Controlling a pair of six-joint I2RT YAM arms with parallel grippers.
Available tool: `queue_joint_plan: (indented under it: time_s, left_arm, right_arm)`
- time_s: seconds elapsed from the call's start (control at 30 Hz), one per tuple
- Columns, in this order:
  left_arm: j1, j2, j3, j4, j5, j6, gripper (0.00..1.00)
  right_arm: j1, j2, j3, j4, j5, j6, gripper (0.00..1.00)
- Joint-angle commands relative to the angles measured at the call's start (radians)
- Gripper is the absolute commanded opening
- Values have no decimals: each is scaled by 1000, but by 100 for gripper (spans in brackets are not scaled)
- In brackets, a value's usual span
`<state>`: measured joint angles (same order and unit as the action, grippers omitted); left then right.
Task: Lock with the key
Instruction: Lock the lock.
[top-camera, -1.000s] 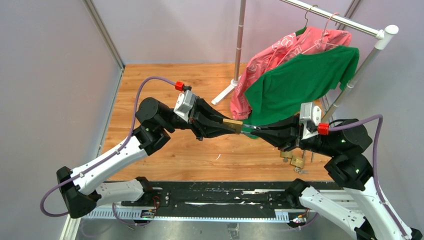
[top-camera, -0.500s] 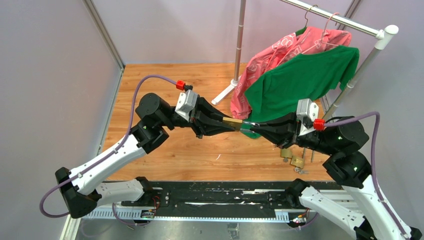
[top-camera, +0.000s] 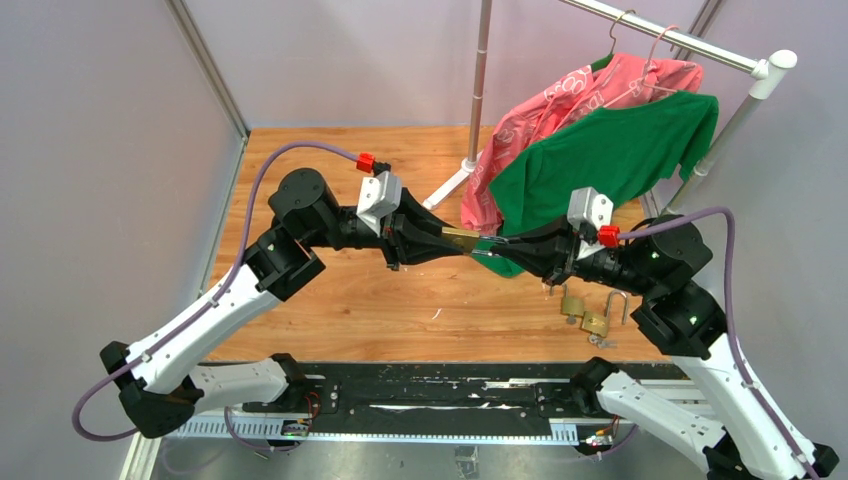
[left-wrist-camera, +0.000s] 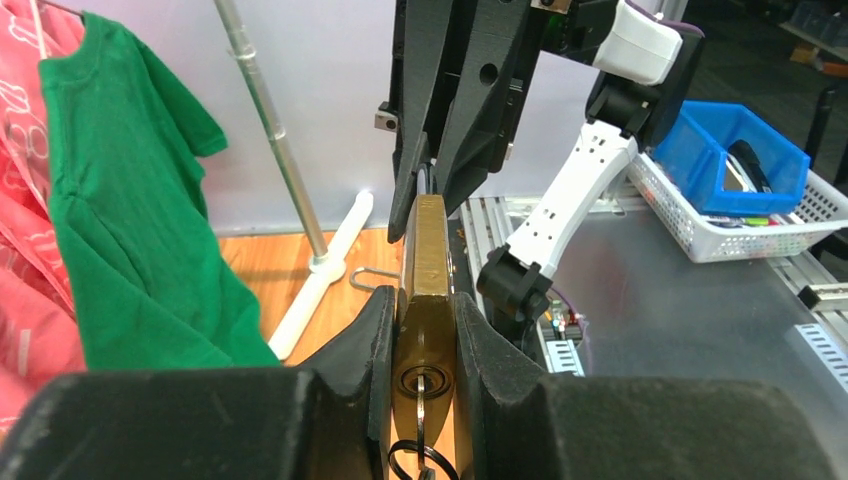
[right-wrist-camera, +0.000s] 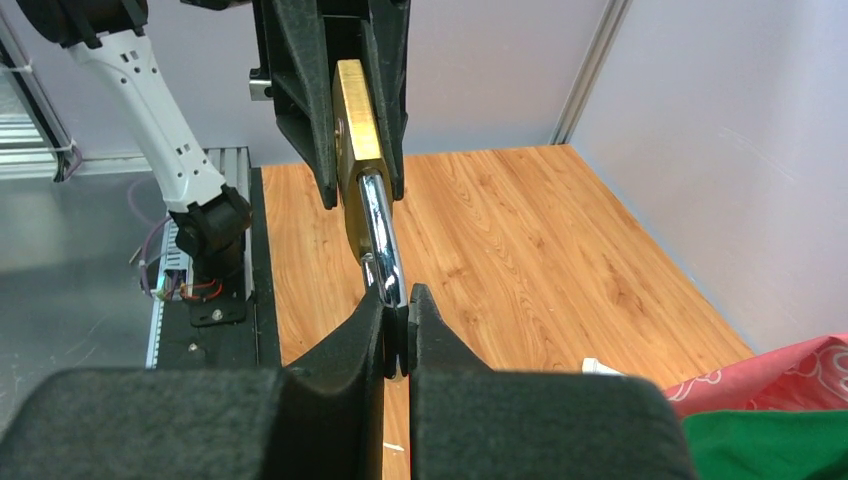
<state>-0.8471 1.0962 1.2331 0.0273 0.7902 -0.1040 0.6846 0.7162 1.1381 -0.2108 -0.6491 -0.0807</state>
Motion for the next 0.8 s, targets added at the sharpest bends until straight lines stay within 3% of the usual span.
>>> queue_joint_plan:
  time_s: [0.0,0.17,0.23,0.4,0.53,0.77]
  left_arm:
    - [-35,92,19,1,-25,-13,0]
    - [-39,95,18,3,-12,12,0]
    - [-55,105,39,-76,-36,60,0]
    - [-92,125,78,-193,-106,172,0]
    - [-93,150,110,-218,-130,177,0]
    - [-93,196,166,-221,-107,152,0]
  right_arm:
    - [23,62,-23,-25,-162,-50,0]
    - [24,19,-25,-52,-52,-74,0]
    - [24,26,-13,-63,-47,-75,0]
    - [24,100,18,-74,-136,-65,0]
    - [24,94,-34,21,-136,-23,0]
    - [44,132,-21,-24,-171,-51,0]
